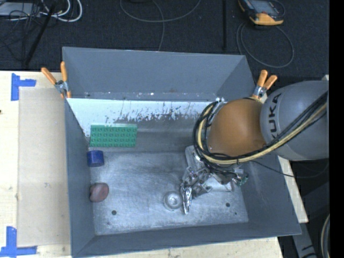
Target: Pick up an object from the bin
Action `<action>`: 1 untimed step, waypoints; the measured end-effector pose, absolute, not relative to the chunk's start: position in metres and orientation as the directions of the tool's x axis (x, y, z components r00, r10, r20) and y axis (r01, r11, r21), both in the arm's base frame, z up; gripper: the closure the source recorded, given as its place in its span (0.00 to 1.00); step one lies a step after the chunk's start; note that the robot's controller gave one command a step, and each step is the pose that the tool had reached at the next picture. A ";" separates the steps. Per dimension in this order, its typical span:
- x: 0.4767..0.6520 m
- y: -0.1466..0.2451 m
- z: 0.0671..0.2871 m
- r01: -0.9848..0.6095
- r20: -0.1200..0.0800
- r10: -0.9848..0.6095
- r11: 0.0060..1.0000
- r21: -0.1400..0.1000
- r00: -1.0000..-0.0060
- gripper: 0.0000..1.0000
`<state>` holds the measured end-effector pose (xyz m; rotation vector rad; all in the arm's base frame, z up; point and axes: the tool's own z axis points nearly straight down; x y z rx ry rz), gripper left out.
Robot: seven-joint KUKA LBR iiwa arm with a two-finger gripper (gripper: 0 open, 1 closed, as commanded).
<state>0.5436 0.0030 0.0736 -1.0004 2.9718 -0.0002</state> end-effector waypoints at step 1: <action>0.534 -0.016 0.251 -0.743 -0.006 -0.743 0.669 -0.006 -0.669 1.00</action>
Offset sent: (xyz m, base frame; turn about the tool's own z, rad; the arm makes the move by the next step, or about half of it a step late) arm -0.0113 -0.0188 0.1738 -0.1907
